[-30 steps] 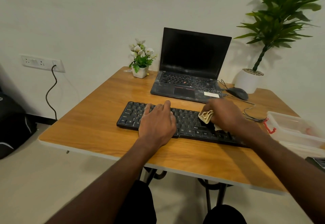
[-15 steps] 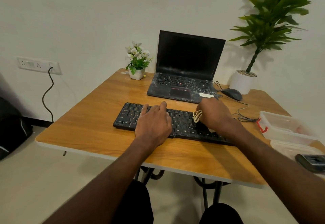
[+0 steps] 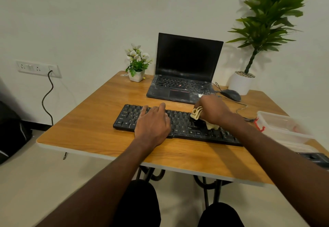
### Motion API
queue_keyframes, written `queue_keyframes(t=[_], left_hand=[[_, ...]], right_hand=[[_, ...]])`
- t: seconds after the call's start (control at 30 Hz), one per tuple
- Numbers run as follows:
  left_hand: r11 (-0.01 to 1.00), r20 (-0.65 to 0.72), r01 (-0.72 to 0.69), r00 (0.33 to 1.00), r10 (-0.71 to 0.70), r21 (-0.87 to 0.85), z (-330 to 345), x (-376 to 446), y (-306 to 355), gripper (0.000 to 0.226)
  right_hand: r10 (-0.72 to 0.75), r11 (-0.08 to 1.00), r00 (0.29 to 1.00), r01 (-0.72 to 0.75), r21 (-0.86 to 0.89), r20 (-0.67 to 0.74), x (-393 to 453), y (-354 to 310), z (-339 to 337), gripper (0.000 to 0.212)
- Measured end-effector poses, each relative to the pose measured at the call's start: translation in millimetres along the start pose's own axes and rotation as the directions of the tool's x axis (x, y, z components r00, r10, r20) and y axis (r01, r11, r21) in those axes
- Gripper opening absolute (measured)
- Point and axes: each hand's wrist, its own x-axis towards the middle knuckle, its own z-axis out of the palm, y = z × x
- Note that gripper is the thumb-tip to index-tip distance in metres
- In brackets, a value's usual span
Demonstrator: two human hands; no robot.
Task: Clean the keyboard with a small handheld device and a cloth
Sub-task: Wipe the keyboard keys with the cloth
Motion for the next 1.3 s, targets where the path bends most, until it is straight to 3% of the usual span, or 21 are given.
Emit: queue_keyframes(t=[0.23, 0.47, 0.5, 0.6, 0.7, 0.87, 0.97, 1.13, 1.3], left_hand=[[1.0, 0.006, 0.01, 1.0, -0.01, 0.002, -0.2, -0.6, 0.0, 0.042], [1.0, -0.004, 0.023, 1.0, -0.023, 0.0, -2.3, -0.8, 0.9, 0.038], [1.0, -0.004, 0.023, 1.0, -0.023, 0.001, -2.0, -0.7, 1.1, 0.037], [1.0, -0.003, 0.015, 1.0, -0.015, 0.002, -1.5, -0.2, 1.7, 0.037], [1.0, -0.008, 0.001, 1.0, -0.001, 0.002, -1.4, -0.9, 2.2, 0.037], [1.0, -0.015, -0.008, 1.0, 0.008, 0.002, -2.3, -0.9, 1.9, 0.037], [1.0, -0.019, -0.014, 1.0, 0.014, -0.002, -2.6, -1.0, 1.4, 0.037], [1.0, -0.009, 0.002, 1.0, -0.002, 0.001, -5.0, -1.4, 2.5, 0.036], [1.0, -0.001, 0.002, 1.0, -0.002, 0.005, -4.6, -1.2, 1.2, 0.035]], right_hand=[[-0.019, 0.997, 1.0, 0.019, -0.075, -0.001, -22.5, 7.5, 2.1, 0.038], [0.196, 0.98, 0.98, -0.196, 0.017, -0.013, -10.3, 12.0, -4.5, 0.005], [0.176, 0.984, 0.984, -0.176, 0.017, -0.005, -14.7, 13.0, -2.6, 0.005], [0.047, 0.999, 0.999, -0.048, -0.017, -0.016, -28.2, 14.2, 7.2, 0.032], [-0.083, 0.995, 0.997, 0.083, -0.062, -0.002, -29.4, 16.8, 11.9, 0.035], [0.03, 0.991, 0.998, -0.022, 0.134, -0.06, -18.6, 14.1, 9.6, 0.032], [0.018, 0.978, 0.993, 0.006, 0.207, -0.113, -11.7, -2.6, 16.9, 0.03], [-0.109, 0.99, 0.991, 0.114, 0.081, -0.073, -14.0, -16.1, 16.8, 0.031], [-0.047, 0.993, 0.998, 0.051, -0.104, 0.046, -19.1, -0.5, -7.9, 0.033]])
